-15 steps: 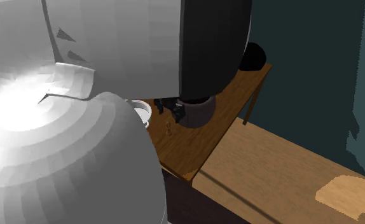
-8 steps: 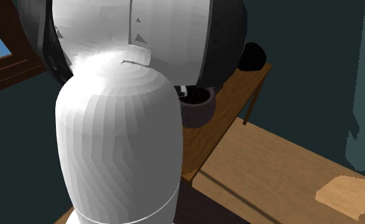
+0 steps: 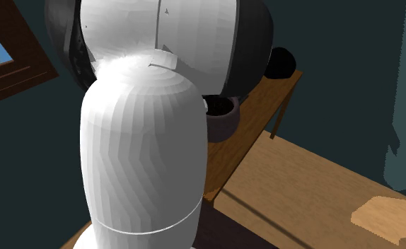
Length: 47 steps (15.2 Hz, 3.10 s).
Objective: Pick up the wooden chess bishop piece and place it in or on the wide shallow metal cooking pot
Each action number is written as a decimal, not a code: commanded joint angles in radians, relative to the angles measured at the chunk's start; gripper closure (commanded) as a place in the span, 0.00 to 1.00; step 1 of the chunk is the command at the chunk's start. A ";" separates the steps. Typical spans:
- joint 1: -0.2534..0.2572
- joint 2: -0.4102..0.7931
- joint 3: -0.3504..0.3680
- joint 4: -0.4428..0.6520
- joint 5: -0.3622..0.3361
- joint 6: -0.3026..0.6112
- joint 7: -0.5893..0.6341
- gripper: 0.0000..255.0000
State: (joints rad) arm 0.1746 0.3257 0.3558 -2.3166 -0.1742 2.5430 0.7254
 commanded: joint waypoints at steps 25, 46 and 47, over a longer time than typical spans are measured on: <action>-0.031 -0.146 0.044 0.006 0.094 -0.141 -0.064 1.00; 0.109 -0.069 0.131 0.304 0.068 -0.373 0.159 1.00; 0.127 -0.046 0.135 0.337 0.057 -0.386 0.183 1.00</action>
State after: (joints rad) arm 0.2809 0.2506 0.4864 -2.0152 -0.1031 2.1679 0.8775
